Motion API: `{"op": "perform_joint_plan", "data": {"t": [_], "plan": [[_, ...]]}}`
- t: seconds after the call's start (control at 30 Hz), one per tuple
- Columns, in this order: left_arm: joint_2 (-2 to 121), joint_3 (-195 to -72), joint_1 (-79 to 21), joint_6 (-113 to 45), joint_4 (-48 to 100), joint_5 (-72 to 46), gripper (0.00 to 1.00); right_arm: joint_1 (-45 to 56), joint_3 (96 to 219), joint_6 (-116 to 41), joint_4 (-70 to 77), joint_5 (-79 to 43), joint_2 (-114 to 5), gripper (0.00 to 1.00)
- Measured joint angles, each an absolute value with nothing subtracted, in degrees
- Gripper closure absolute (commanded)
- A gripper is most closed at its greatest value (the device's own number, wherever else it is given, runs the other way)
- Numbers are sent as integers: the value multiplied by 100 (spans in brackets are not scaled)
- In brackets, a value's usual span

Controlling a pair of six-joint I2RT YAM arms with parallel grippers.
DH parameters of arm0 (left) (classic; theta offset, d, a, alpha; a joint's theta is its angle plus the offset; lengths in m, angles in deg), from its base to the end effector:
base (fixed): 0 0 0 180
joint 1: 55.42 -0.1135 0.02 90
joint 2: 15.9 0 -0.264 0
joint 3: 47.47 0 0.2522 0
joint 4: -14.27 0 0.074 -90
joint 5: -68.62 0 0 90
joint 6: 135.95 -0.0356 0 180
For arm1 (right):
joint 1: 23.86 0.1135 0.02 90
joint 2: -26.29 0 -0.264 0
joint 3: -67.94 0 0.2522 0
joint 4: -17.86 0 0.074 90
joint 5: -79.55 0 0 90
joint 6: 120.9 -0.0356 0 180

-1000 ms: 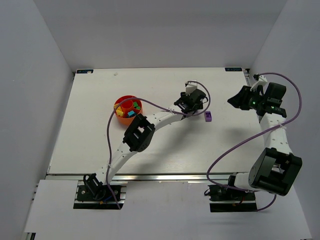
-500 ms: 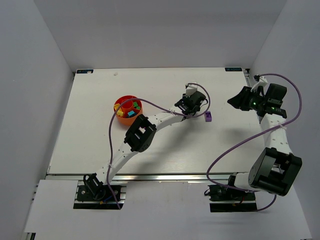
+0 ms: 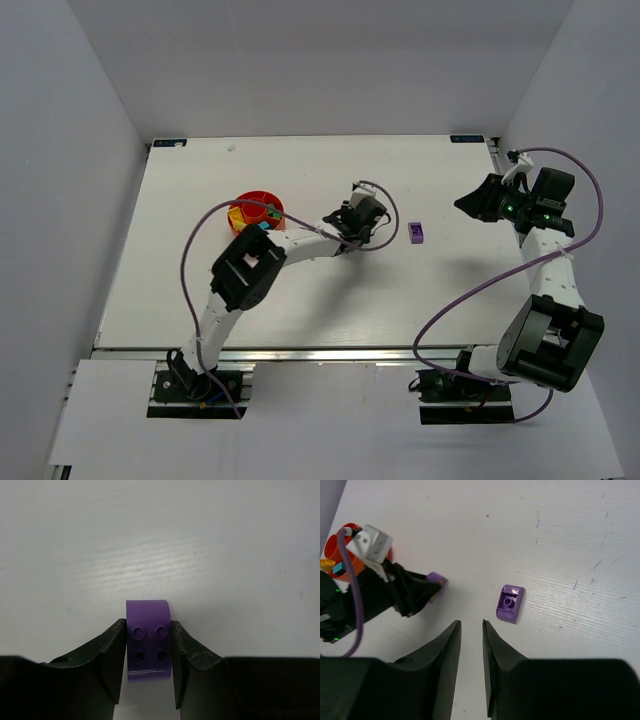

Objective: Sort the legos into containers by color

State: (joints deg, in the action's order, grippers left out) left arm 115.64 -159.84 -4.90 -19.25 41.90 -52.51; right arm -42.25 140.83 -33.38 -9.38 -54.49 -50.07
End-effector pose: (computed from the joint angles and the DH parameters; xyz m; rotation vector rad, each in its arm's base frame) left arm 0.3352 -0.3779 0.1521 0.2198 2.2347 -0.0656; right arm 0.2878 -0.0696 0.3039 -0.0882 1.9982 0.6272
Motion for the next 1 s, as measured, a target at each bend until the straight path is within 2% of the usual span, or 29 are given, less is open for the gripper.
{"op": "perform_joint_plan", "data": {"t": [0.17, 0.5, 0.73, 1.0], "plan": [[9772, -14167, -621, -2491, 3725, -4390, 82, -4166, 14081, -3279, -942, -5744, -5007, 77], [6443, -12683, -1349, -2902, 3141, -3391, 83, -3584, 14081, -2853, -979, -6194, -5016, 83], [5669, -11877, -1732, -3055, 3292, -2836, 84, -2809, 14081, -2356, -1121, -6415, -5160, 90], [4876, -11536, -2169, -3582, 3810, -2580, 84, -1969, 14083, -2168, -1252, -6117, -5285, 92]]}}
